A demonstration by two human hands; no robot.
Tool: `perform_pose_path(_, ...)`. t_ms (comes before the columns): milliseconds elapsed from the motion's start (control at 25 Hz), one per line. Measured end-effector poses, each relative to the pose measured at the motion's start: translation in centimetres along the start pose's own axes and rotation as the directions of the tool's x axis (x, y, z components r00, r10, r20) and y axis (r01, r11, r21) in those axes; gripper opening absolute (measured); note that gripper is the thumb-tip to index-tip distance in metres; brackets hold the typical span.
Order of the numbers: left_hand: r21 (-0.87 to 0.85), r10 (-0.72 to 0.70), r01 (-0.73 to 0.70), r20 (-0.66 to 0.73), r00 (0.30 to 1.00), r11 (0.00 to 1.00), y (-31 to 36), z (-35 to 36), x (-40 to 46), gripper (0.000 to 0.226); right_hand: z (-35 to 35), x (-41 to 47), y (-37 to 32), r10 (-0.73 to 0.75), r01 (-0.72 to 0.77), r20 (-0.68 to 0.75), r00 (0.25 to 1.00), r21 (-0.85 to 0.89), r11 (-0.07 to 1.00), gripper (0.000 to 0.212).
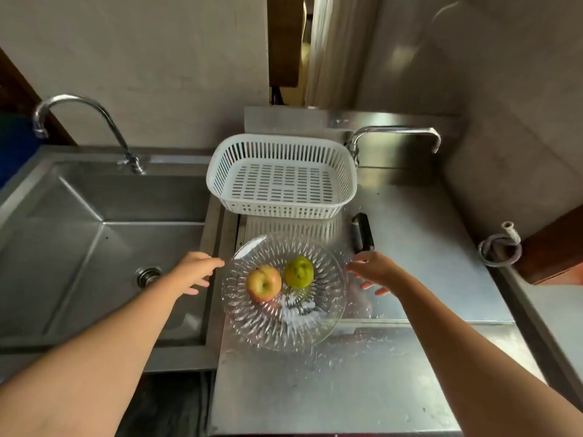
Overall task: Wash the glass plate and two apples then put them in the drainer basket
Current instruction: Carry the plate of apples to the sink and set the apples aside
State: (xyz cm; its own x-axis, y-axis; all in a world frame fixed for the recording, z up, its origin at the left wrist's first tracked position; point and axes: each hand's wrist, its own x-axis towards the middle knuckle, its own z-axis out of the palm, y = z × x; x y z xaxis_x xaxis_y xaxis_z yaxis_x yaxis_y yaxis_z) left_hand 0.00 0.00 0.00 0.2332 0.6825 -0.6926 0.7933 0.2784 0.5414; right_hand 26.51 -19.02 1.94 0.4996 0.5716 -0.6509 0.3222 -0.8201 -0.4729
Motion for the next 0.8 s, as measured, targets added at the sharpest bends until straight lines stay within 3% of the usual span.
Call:
perform_pose_path(120, -0.085, -0.065, 0.071, 0.068, 0.996, 0.994, -0.7, 0.5, 1.0, 0.042, 1.2, 1.1, 0.3, 0.042, -0.041, 0.0, 0.999, 0.111, 0.993, 0.037)
perform_pose_path(320, -0.251, -0.067, 0.124, 0.223, 0.972, 0.96, -0.8, 2.2, 1.6, 0.007, 3.1, 2.2, 0.2, 0.061, -0.057, -0.005, 0.998, 0.281, 0.958, 0.031)
perform_pose_path(520, -0.281, -0.006, 0.065, 0.205, 0.979, 0.958, -2.1, 2.5, 2.0, 0.037, 5.4, 2.4, 0.6, 0.081, -0.032, -0.116, 0.99, 0.374, 0.927, 0.042)
perform_pose_path(800, -0.349, 0.029, 0.064, 0.253, 0.967, 0.935, -5.4, -0.3, 0.6, 0.041, 6.8, -1.1, 0.0, 0.023, 0.002, -0.046, 0.999, 0.485, 0.875, 0.06)
